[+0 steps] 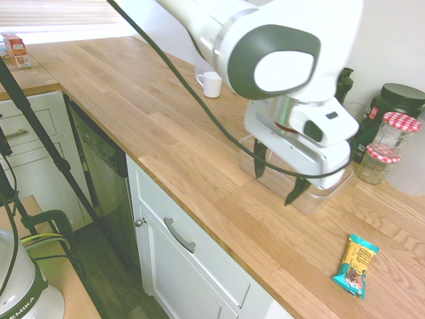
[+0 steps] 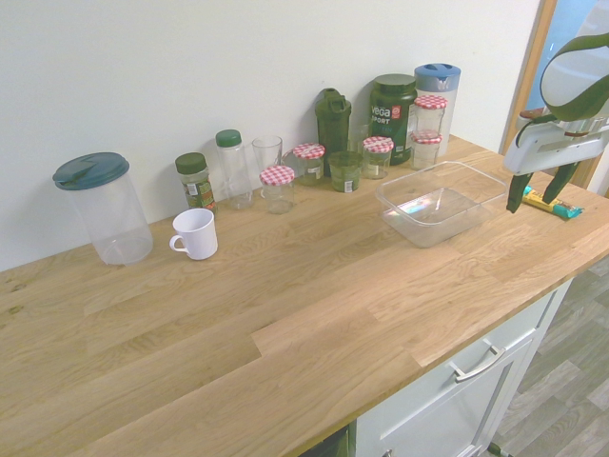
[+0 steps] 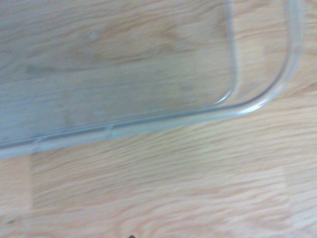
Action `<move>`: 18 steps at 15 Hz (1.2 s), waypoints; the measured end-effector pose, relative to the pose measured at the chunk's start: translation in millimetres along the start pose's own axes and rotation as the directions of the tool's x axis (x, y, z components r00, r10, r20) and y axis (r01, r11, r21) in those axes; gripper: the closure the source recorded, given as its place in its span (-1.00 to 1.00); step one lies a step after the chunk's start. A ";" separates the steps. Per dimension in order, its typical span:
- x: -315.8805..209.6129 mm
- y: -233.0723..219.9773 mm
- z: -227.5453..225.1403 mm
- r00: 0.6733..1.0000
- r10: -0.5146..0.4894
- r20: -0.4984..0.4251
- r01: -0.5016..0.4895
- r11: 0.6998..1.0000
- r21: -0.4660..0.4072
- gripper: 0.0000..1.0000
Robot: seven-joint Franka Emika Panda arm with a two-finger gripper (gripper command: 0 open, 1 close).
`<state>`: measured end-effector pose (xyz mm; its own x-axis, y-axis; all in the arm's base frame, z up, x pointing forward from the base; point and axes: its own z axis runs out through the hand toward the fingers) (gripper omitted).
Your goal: Put the protein bar into the container
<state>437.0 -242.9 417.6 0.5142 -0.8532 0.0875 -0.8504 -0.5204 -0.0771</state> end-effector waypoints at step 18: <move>130.1 39.5 71.8 1.000 0.015 -0.025 -0.015 1.000 -0.019 -1.00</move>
<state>478.4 -377.0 354.7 0.4986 -0.8597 0.1107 -0.8602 -0.5065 -0.0592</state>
